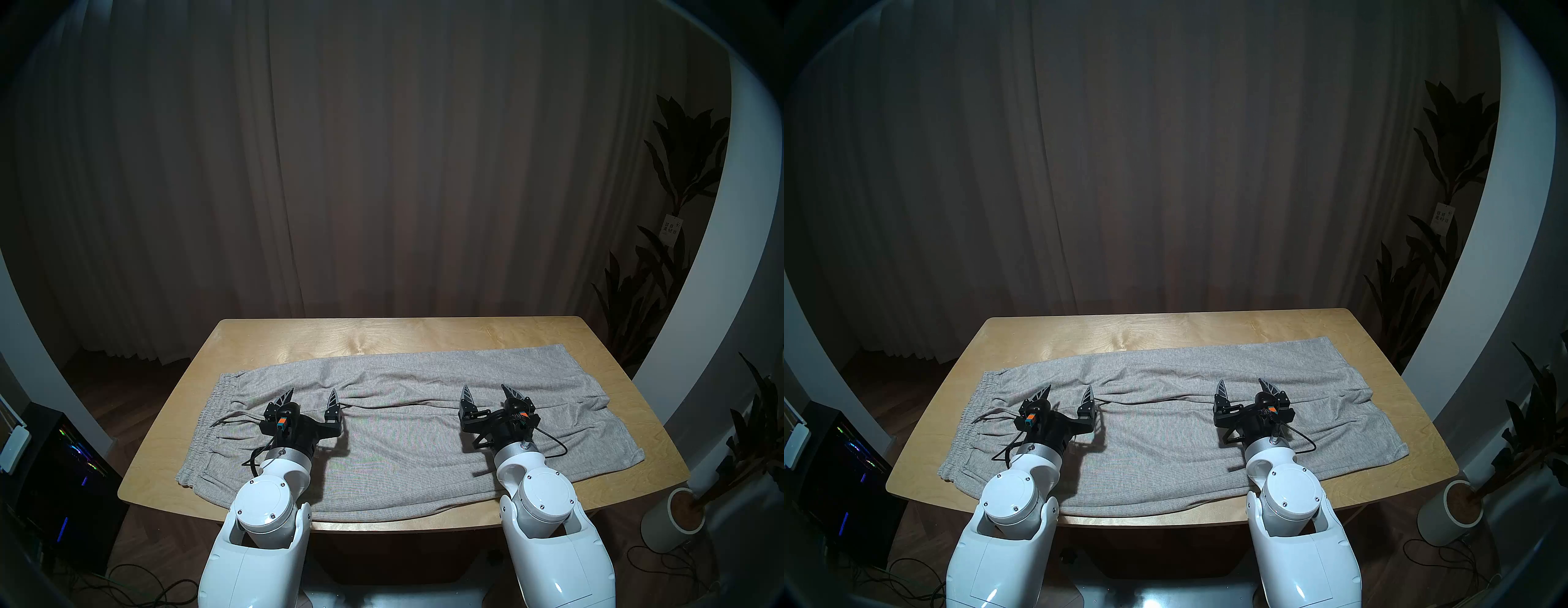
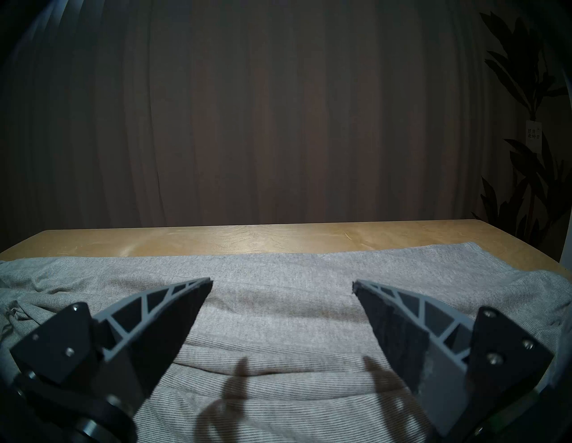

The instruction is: Fold the pants in half lengthwise, then in half again, and set them down flat

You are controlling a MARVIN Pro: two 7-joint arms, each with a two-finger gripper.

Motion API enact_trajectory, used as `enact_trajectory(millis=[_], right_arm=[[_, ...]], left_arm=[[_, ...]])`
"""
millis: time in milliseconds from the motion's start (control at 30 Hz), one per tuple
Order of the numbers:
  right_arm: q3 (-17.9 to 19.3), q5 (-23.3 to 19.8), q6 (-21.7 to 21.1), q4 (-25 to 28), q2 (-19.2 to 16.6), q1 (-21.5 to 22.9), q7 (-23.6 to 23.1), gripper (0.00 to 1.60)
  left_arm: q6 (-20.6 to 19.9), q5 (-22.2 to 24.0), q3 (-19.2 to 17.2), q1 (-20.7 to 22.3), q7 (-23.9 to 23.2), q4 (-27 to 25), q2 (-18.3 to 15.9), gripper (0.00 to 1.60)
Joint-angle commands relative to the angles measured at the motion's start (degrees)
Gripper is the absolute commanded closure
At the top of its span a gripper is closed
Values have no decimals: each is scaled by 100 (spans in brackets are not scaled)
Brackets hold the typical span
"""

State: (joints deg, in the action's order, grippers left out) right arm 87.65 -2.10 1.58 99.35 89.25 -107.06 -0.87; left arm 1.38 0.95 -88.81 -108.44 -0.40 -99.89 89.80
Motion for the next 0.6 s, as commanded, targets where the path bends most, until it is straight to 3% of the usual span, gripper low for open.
enact_trajectory(millis=[0, 100, 133, 567], right_arm=[[-2, 1, 7, 114, 0, 20, -1, 0], [53, -325, -277, 290, 33, 13, -198, 0], [66, -393, -174, 330, 62, 2, -212, 0], [207, -2005, -1431, 1069, 244, 24, -181, 0]], left_arm=[[-29, 137, -51, 24, -58, -89, 22, 0], [-59, 237, -116, 5, -162, -122, -45, 0], [-10, 245, -131, -21, -189, -170, -74, 0], [-518, 1747, -639, -237, -728, -874, 174, 0]])
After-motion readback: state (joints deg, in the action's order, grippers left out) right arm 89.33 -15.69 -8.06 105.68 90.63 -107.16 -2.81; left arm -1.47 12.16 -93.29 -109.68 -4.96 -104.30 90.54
